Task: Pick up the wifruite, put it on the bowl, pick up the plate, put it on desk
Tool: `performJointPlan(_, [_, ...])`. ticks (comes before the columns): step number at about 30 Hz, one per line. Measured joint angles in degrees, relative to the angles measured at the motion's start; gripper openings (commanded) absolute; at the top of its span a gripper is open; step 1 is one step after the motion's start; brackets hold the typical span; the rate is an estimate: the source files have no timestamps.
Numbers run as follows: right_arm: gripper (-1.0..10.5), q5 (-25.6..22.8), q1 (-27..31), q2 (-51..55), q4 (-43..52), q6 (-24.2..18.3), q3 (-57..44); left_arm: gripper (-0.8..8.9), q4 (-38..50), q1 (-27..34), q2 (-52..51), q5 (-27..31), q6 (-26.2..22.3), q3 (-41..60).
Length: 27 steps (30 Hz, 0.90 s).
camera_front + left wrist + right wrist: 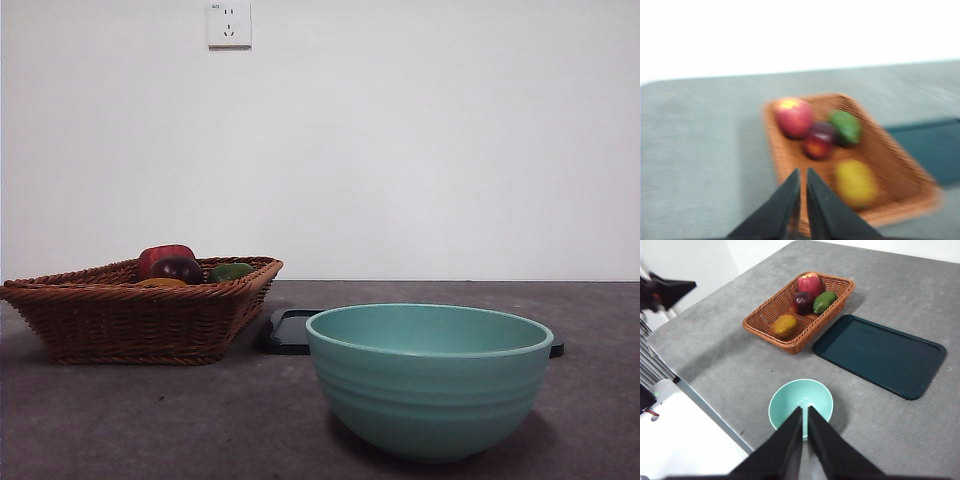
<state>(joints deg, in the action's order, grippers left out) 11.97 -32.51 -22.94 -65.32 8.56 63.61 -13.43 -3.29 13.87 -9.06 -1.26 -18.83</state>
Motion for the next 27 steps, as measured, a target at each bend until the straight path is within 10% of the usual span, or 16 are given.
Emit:
performJointPlan(7, [0.1,0.0,0.0,0.0,0.0,0.0,0.0,0.19,2.29,1.68,-8.85,11.65,4.92,12.61])
performJointPlan(27, [0.1,0.0,0.0,0.0,0.02,0.0,0.0,0.19,-0.7,2.91,-13.6,12.13,6.38,15.63])
